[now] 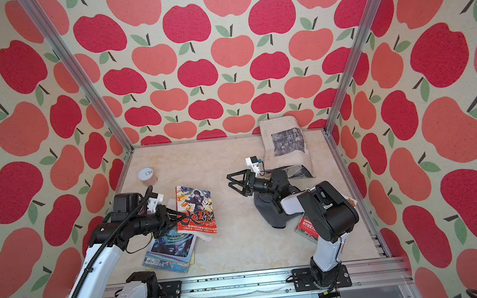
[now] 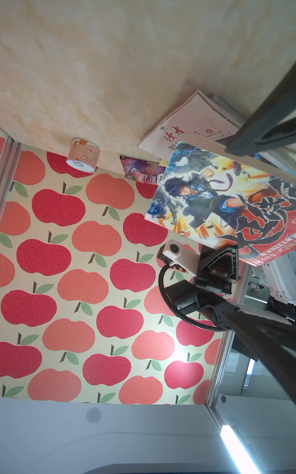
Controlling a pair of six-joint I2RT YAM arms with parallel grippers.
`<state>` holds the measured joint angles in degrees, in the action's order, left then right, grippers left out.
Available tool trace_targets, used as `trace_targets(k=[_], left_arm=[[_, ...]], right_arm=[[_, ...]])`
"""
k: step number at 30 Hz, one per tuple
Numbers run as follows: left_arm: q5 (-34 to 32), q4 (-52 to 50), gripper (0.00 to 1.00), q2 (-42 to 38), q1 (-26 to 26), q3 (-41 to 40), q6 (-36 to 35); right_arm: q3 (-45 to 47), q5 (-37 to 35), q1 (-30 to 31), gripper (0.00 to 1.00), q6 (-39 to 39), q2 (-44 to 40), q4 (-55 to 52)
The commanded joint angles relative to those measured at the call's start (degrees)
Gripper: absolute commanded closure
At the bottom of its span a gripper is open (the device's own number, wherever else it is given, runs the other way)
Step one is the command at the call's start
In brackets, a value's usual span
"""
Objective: Wipe the cover of the book
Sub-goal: Place the book at the center of the board.
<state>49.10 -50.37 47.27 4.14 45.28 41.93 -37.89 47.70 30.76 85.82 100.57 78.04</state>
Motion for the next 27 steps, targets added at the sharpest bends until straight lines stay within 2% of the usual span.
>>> trace_targets(k=[1, 3, 7, 8, 11, 14, 16, 19, 22, 27], left_arm=[[4.39, -5.56, 1.0, -3.38, -1.66, 0.42, -3.88], [6.02, -4.95, 1.0, -3.36, -2.65, -1.5, -3.59], [-1.58, -11.48, 1.0, -0.65, -2.91, -0.34, -8.18], [-1.13, -11.22, 1.0, -0.48, -2.91, -0.24, -8.35], [7.68, -2.4, 1.0, -1.53, -2.82, -2.06, -4.1], [8.2, -2.21, 1.0, 0.41, -2.91, -2.79, -5.45], [-0.06, -9.85, 1.0, 3.67, -2.51, -0.63, -11.19], [-11.82, -16.14, 1.0, 5.31, -2.61, 2.35, -14.34], [-17.3, -17.71, 1.0, 5.4, -3.24, 3.54, -14.89], [-21.24, -19.12, 1.0, 5.49, -4.41, 4.4, -13.75]], right_arm=[[-1.56, 1.69, 0.69, 0.01, 0.48, 1.62, 1.15], [-1.84, 1.85, 0.99, 0.01, 0.71, 1.92, 1.19], [-1.58, 2.35, 1.14, 0.01, 0.4, 1.54, 1.15], [-1.49, 2.47, 1.1, 0.01, 0.4, 1.48, 1.2], [-1.33, 2.58, 1.08, 0.01, 0.23, 2.03, 1.2], [-1.57, 2.66, 1.31, 0.01, 0.31, 2.74, 1.2], [-1.57, 2.83, 1.27, 0.01, 0.27, 2.54, 1.17], [-1.22, 3.14, 1.31, 0.01, 0.12, 2.31, 1.17], [-1.29, 3.45, 1.14, 0.01, 0.35, 2.6, 1.21], [-1.92, 3.54, 1.17, 0.01, 0.75, 3.23, 1.19]])
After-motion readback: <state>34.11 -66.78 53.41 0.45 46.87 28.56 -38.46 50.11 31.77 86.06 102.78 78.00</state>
